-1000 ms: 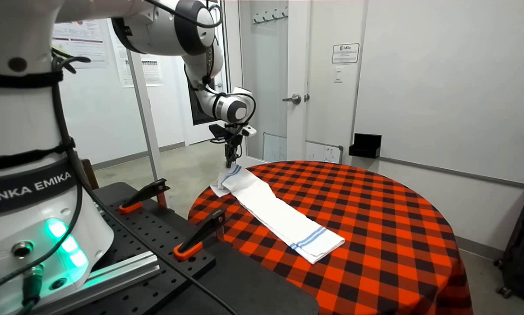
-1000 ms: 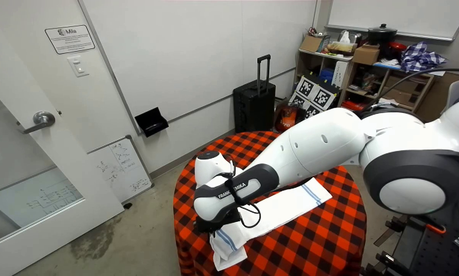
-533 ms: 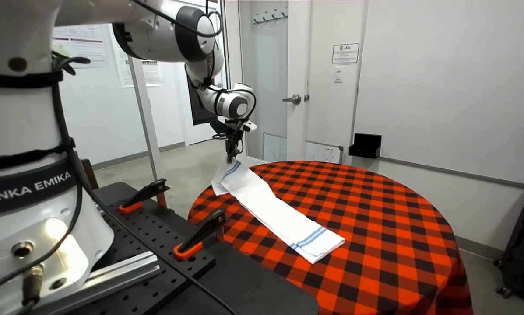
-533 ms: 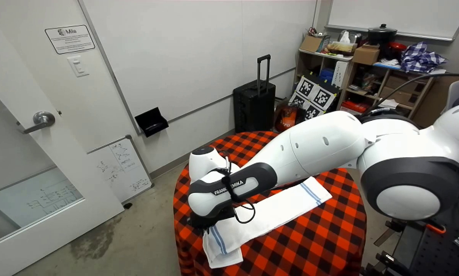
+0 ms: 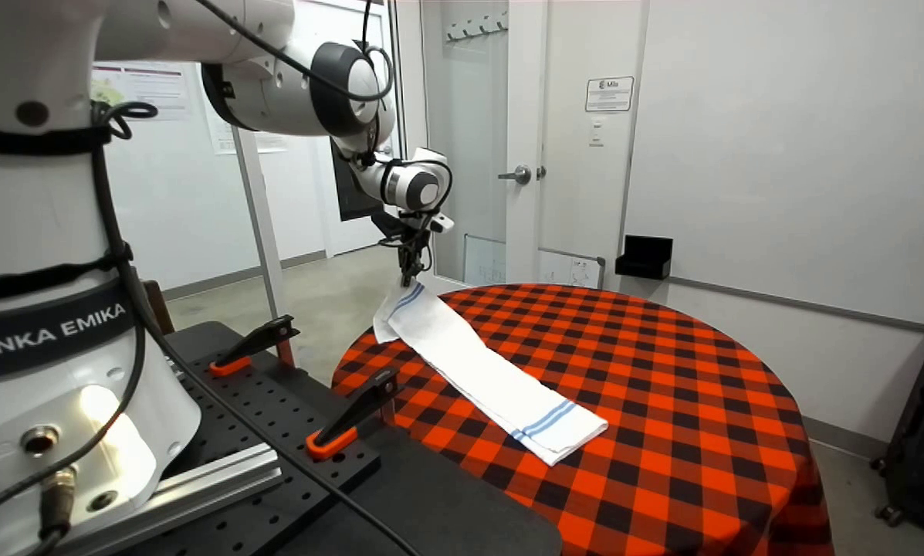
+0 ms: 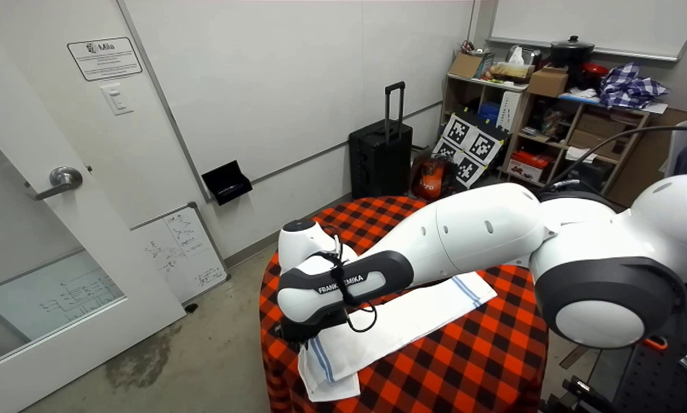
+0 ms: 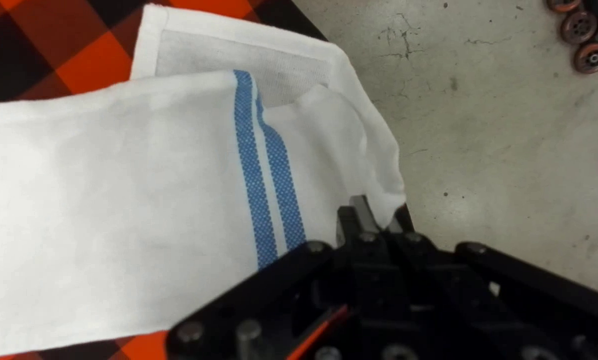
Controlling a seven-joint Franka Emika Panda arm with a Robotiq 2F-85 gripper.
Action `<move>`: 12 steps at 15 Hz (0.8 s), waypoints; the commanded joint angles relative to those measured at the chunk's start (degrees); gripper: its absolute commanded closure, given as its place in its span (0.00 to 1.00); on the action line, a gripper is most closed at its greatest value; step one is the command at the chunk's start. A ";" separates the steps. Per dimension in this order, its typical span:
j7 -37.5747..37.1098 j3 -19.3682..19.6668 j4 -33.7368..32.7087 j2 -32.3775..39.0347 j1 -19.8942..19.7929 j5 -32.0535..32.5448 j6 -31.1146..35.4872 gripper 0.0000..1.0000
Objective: Straighten out the towel
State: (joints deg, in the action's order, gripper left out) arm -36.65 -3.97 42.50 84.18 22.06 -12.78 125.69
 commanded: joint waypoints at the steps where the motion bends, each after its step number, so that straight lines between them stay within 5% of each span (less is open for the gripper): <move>1: 0.63 -0.54 -6.89 3.22 0.37 2.00 -2.09 0.73; 3: 1.44 -0.63 -3.54 0.95 0.49 2.06 -0.58 0.66; 12: 4.43 -1.26 -6.45 1.55 0.33 2.07 0.09 0.01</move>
State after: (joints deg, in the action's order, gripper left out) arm -33.52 -4.34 38.85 84.95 22.62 -11.72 125.84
